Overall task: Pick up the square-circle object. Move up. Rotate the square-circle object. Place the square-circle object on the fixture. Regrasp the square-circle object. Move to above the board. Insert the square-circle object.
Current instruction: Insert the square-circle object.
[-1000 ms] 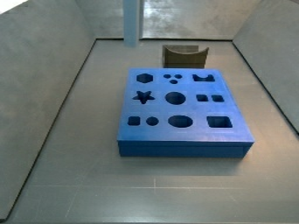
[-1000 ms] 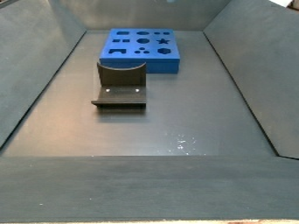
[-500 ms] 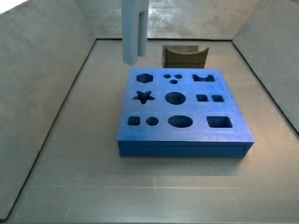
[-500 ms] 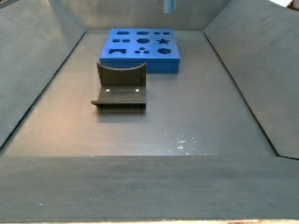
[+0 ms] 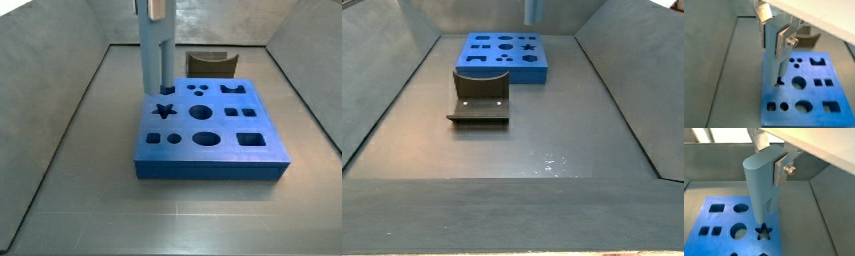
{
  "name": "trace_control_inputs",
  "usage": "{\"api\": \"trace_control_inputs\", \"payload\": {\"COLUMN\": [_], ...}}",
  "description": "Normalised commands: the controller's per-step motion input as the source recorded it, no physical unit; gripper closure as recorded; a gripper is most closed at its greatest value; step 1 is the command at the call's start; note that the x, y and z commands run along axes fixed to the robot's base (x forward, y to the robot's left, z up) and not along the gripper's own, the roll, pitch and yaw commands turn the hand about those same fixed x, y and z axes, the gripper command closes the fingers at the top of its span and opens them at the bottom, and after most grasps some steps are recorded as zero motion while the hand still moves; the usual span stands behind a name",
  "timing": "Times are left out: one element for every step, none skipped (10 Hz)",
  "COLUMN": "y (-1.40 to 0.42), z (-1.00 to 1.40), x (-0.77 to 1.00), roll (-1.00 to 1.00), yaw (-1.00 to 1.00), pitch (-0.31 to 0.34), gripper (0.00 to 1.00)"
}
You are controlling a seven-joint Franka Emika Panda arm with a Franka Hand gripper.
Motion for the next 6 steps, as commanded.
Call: {"api": "trace_control_inputs", "payload": {"y": [-0.17, -0.14, -0.14, -0.14, -0.14, -0.14], "z": [-0.17, -0.17, -0.16, -0.17, -0.18, -0.19], "x": [0.00, 0.00, 0.00, 0.00, 0.00, 0.00], "roll": [-0.14, -0.09, -0.10, -0.10, -0.08, -0.07], "yaw": [-0.95, -0.99, -0.98, -0.98, -0.99, -0.99], "pitch": [-0.091, -0.006, 0.000, -0.006, -0.031, -0.023], "gripper": [1.00, 1.00, 1.00, 1.00, 1.00, 1.00]}}
